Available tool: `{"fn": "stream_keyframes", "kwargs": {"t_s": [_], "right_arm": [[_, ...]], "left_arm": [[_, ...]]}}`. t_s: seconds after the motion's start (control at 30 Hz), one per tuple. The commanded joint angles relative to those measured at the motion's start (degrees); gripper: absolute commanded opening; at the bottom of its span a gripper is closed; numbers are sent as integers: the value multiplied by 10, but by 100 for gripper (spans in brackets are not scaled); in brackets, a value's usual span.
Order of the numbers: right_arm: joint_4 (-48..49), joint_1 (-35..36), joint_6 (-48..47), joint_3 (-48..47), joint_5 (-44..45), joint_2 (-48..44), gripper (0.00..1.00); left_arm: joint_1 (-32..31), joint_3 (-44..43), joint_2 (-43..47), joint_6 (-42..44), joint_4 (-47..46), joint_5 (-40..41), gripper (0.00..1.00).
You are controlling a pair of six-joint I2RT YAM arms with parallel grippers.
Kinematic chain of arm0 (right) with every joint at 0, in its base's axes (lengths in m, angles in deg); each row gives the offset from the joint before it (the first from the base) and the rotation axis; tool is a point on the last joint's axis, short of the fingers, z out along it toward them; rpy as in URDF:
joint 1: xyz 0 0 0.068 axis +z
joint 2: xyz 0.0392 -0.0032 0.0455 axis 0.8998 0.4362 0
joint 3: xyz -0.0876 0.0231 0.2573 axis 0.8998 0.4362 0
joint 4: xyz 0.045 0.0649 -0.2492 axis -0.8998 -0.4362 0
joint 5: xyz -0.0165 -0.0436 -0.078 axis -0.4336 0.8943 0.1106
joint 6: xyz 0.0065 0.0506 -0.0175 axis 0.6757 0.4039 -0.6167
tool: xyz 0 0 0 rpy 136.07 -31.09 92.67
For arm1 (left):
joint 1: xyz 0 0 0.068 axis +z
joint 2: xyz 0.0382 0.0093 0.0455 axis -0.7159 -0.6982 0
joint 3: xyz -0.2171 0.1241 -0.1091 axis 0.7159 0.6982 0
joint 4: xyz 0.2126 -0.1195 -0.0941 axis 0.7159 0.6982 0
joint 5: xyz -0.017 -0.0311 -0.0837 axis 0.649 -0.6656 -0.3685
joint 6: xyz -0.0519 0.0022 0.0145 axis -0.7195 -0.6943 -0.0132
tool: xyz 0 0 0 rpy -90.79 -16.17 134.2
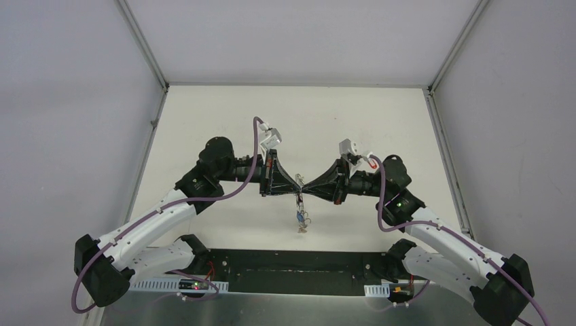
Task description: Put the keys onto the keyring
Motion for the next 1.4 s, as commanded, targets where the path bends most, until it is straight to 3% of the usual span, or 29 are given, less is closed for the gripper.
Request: {"fn": "stream_keyframes", "kwargs": {"t_s": [0.0,0.07,0.2,0.3,0.4,0.6,0.77,0.93,1.2,1.37], "right_arm": [[30,2,-4,-4,-5,-9,0],[30,2,-4,-4,-6,-8,0],[30,2,-4,-4,-6,-8,0],[30,2,-5,-3,-6,-9,0],[29,2,-5,-2,-5,-12,0],[29,2,-4,0,1,-19,0],[21,2,-6,-2,15,-25,40],[8,2,-15,-4,33,-40,56],[3,2,-12,-29,9,-10,55],[36,3,0,-40,-18,17,42]], "left_arm": [[-6,-50,6,46,33,18,3],[-14,-49,6,54,33,30,12],[-22,-55,-3,64,32,33,16],[-28,-60,-12,68,32,31,12],[-30,-64,-17,74,45,31,0],[-30,-95,-12,110,130,51,0],[-30,-135,-11,151,206,65,0],[-30,-213,-39,219,333,69,0],[-54,-387,-131,344,579,115,0],[-104,-506,-206,385,726,202,0]]}}
